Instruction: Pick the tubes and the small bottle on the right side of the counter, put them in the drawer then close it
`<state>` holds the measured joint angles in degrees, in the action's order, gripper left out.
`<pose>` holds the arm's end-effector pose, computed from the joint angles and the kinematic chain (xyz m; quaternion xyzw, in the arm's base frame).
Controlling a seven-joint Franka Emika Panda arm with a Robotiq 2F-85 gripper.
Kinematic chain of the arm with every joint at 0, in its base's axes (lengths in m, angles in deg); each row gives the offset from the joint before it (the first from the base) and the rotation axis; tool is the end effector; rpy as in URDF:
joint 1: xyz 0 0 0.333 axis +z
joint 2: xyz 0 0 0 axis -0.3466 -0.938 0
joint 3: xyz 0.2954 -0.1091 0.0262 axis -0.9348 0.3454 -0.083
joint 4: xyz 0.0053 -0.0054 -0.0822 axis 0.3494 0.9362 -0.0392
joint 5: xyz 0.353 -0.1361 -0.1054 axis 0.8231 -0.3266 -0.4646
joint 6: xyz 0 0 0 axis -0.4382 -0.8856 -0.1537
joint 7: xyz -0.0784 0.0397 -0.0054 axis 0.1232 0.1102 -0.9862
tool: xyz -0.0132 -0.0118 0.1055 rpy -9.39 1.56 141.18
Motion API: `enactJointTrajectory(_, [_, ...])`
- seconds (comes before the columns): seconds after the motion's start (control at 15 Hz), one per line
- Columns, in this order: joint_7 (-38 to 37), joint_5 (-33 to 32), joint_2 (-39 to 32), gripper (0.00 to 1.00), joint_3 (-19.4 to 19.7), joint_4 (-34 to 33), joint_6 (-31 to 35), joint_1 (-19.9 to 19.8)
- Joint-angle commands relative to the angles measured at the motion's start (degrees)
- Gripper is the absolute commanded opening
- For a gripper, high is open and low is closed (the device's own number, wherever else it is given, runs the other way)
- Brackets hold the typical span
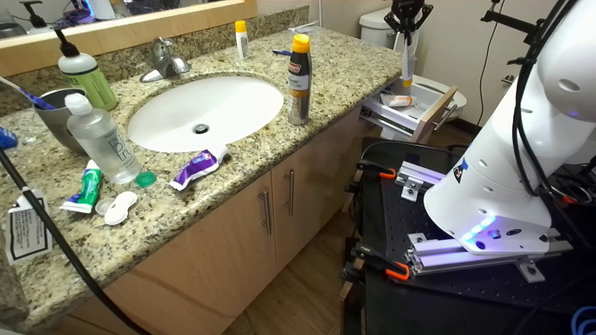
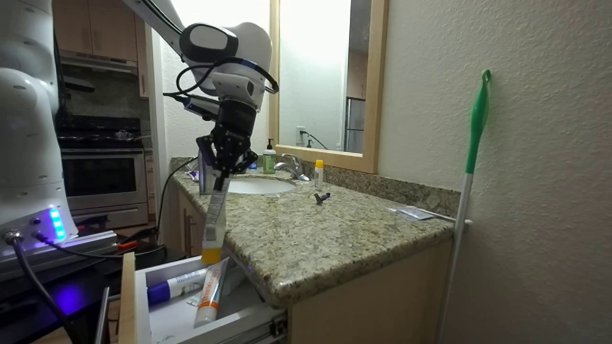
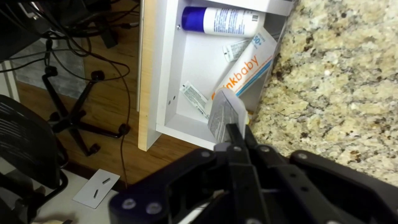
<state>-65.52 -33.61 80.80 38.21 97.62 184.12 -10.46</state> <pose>0.1529 -0.4876 0.3238 0.5562 -0.8114 -0.0942 0.1529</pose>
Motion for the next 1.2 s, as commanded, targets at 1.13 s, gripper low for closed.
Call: enactJointTrajectory(1.13, [6.9,-6.9,-3.3,0.01,5.4,-1.2,-1.8,2.3])
